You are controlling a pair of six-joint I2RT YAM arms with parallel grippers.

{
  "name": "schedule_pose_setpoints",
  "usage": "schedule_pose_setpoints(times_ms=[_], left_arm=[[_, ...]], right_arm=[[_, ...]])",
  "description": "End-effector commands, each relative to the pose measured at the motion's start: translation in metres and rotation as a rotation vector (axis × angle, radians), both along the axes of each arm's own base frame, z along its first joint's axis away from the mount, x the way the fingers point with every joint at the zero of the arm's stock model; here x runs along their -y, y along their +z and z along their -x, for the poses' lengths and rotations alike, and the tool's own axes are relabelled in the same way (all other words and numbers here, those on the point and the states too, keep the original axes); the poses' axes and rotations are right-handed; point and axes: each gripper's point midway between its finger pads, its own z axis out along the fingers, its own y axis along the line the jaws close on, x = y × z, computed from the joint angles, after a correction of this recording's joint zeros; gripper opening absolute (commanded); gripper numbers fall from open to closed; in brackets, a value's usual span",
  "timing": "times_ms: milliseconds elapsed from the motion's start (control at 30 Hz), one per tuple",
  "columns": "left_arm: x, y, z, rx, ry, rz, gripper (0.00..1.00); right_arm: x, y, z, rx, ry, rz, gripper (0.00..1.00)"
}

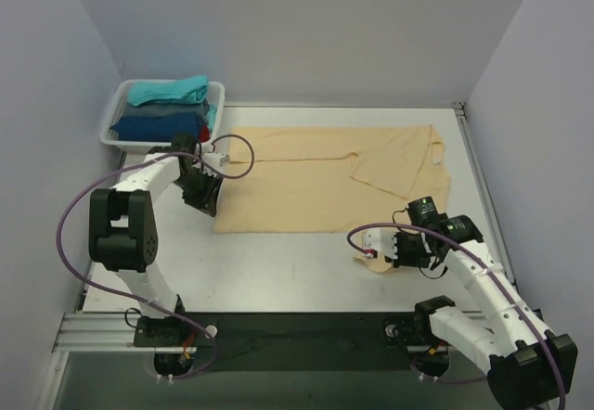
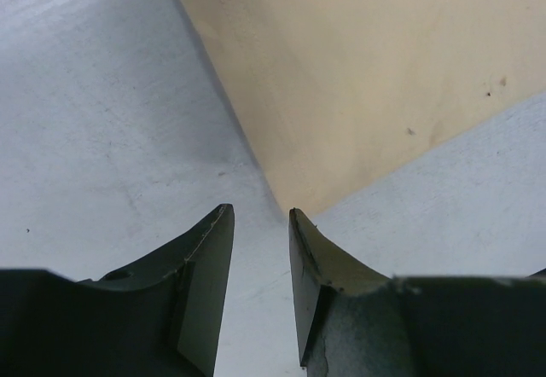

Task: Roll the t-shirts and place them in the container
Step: Fold the T-shirt at the center of the board.

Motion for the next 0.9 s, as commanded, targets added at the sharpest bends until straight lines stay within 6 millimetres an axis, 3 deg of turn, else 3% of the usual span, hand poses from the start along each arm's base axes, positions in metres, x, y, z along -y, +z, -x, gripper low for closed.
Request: schedule_pose_setpoints(times_ms=[0, 133, 167, 400, 600, 867], left_arm=[[0.005, -0.007, -0.004, -0.066, 0.087, 0.034, 0.43], [0.002, -0.012, 0.015, -0.114, 0.101, 0.037, 0.44], [0.003, -0.012, 0.019, -0.126, 0.105, 0.041, 0.51], [-0.002, -0.022, 0.036, -0.178, 0.147, 0.005, 0.52], [0.003, -0.031, 0.042, -0.207, 0.177, 0.006, 0.49], [0.016, -0.035, 0.044, -0.237, 0.140, 0.003, 0.43]], right_arm=[[0.005, 0.003, 0.002, -0.030, -0.246, 0.000, 0.00], [0.004, 0.008, -0.003, -0.006, -0.288, -0.010, 0.00], [0.004, 0.007, -0.003, -0.004, -0.290, -0.009, 0.00], [0.001, 0.000, -0.009, -0.011, -0.294, -0.015, 0.00], [-0.002, 0.003, -0.018, 0.003, -0.281, -0.024, 0.00], [0.000, 0.000, -0.013, -0.002, -0.303, -0.025, 0.00]])
